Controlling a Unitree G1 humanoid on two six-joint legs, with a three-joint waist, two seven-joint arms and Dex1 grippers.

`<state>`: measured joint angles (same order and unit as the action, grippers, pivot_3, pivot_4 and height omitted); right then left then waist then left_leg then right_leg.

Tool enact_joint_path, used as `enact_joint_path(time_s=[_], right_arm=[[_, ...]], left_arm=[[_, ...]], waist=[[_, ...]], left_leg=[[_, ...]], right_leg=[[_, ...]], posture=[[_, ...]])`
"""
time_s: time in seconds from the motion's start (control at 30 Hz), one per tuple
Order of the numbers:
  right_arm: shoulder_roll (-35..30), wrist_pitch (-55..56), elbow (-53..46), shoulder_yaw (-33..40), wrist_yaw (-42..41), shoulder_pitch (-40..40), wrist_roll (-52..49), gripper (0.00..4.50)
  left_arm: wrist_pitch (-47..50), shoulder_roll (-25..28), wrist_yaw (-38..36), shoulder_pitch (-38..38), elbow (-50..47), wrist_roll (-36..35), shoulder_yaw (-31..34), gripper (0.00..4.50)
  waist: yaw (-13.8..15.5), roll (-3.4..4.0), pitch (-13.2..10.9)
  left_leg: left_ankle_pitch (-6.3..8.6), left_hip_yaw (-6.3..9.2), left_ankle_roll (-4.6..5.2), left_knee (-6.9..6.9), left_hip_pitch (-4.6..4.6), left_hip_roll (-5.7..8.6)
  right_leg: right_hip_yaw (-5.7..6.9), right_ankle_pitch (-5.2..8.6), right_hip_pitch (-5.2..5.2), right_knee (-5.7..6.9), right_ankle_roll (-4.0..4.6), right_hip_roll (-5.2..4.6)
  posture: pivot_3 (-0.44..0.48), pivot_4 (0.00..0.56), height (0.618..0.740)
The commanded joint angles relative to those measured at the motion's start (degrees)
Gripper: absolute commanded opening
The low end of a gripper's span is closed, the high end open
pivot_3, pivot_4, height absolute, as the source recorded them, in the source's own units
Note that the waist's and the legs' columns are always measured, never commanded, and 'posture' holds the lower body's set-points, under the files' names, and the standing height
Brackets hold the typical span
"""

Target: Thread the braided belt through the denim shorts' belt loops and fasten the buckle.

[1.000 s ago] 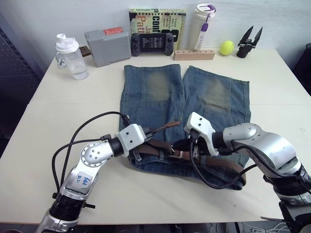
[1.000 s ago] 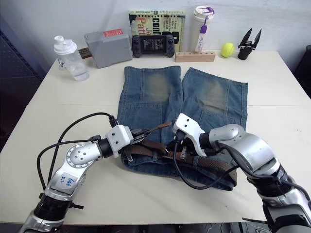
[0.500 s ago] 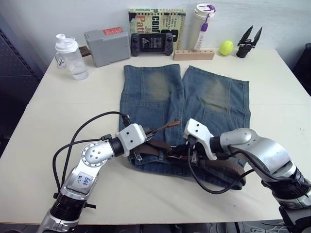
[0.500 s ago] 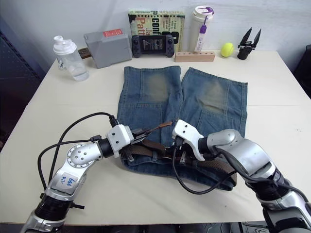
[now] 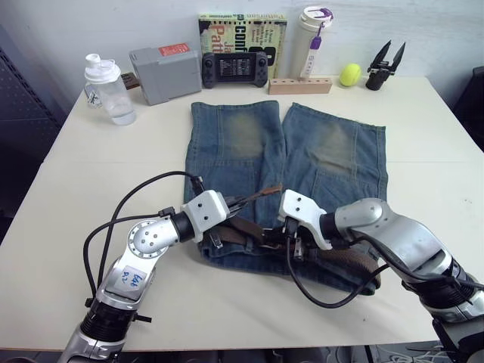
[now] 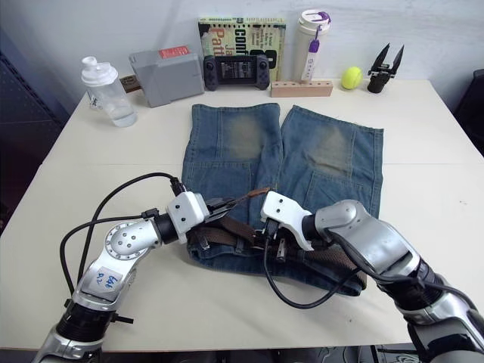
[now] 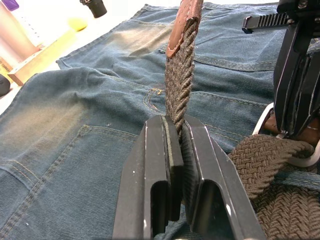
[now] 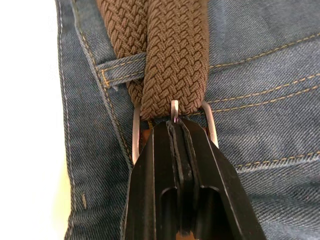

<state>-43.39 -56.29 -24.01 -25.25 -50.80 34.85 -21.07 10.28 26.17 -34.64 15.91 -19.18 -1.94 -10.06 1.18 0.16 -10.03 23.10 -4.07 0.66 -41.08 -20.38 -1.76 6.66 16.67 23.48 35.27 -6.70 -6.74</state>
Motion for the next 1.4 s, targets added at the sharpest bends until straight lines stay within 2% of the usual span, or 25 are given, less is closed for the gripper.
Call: enact_joint_path(time_s=[0.03,0.3,0.53,0.93,1.4], right_arm=[[-0.28,-3.33,3.06,-8.06,-1.38,-0.48,3.02,0.06],[1.2,-4.92,3.67,-16.46,-2.73,2.31,7.39,0.06],[3.06,-5.43,4.74,-21.37,-4.52,1.55,9.9,0.06],[6.69,-2.93,8.16,-26.04,-8.65,1.99,14.11,0.06],[5.74,-3.37,5.67,-24.83,-11.39,-0.22,16.52,0.06]], left_arm=[[-0.31,-0.56,-0.32,1.88,-1.82,-0.67,0.16,0.0],[0.23,-1.71,-2.35,7.93,0.5,-3.81,1.31,0.0],[-1.73,-2.54,-6.96,15.84,5.65,-6.06,1.02,0.0],[-12.84,-8.76,-13.8,34.25,25.91,-5.82,-1.35,0.0],[-26.34,-19.82,-17.42,52.33,51.11,-5.0,-2.07,0.0]], waist=[[0.0,-0.02,0.08],[-0.43,-0.13,0.61],[-1.36,-0.2,1.46],[-1.62,-0.18,1.57],[-1.26,-0.2,1.58]], left_leg=[[0.0,0.0,0.0,-0.01,0.03,0.0],[0.0,0.07,-0.01,0.03,0.14,-0.02],[0.0,0.17,-0.01,0.09,0.22,-0.04],[0.0,0.17,-0.05,0.49,1.13,-0.07],[-0.01,0.12,-0.07,0.51,1.1,-0.03]], right_leg=[[0.0,0.0,-0.03,0.0,0.0,0.0],[0.04,0.01,-0.13,0.01,0.01,0.02],[0.15,0.03,-0.25,-0.02,0.05,0.05],[0.24,0.06,-1.12,-0.36,0.11,0.09],[0.25,0.07,-1.11,-0.41,0.11,0.07]], posture=[[0.0,0.15,0.731],[0.0,0.15,0.731],[0.0,0.15,0.731],[0.0,0.15,0.731],[0.0,0.15,0.731]])
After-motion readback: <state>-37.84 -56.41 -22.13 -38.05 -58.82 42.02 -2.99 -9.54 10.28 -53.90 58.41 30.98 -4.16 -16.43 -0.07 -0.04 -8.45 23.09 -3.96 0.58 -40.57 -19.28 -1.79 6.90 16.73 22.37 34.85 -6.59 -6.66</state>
